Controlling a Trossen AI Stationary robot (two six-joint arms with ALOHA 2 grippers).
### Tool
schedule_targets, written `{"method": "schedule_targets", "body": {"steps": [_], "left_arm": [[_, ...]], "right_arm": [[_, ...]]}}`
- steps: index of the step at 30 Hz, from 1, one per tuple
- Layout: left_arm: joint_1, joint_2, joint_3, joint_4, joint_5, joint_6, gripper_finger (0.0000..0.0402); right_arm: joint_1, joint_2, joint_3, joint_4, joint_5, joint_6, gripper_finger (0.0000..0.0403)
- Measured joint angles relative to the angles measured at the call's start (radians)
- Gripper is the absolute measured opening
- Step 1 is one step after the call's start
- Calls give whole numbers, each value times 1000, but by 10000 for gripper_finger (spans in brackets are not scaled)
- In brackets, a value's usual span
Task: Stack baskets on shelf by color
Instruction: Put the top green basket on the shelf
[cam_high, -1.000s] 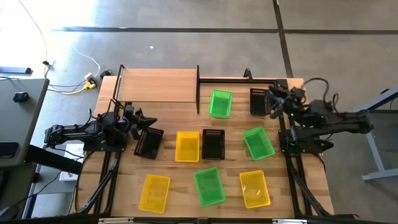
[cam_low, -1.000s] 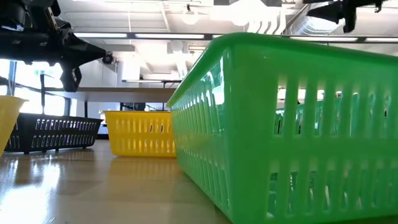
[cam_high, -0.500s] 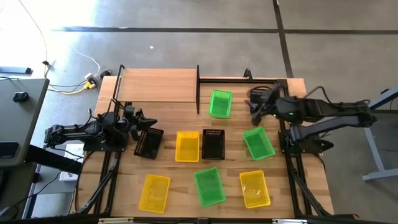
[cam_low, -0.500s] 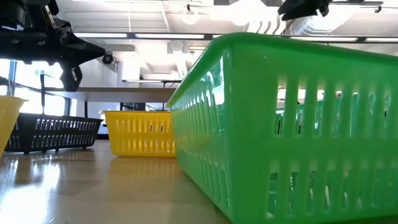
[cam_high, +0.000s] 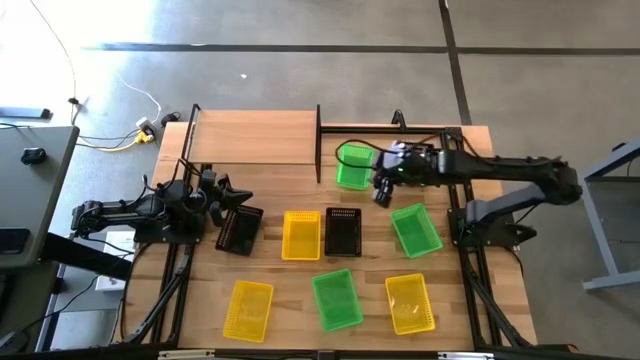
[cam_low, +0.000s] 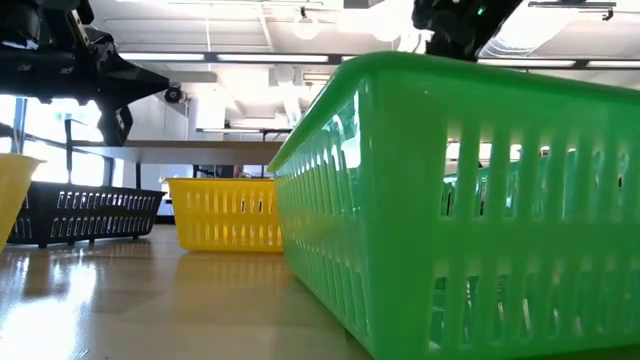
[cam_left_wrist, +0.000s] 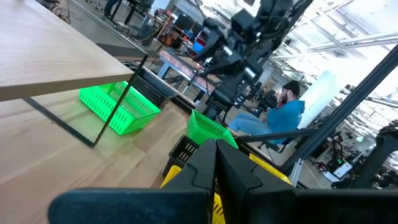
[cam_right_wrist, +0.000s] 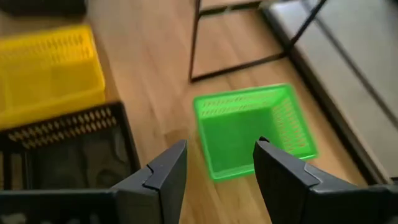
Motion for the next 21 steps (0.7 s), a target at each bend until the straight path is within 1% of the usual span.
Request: {"method": "schedule_targets", "body": {"steps": [7, 14, 21], "left_arm": [[0, 0, 0, 0, 0, -3, 0], [0, 0, 0, 0, 0, -3, 0], [0, 0, 0, -1, 0, -3, 0]], "right_arm": [[-50, 134, 0, 40, -85, -75, 169], [-73, 262, 0, 96, -91, -103, 169], [-72, 382, 0, 119, -96, -106, 169]]}}
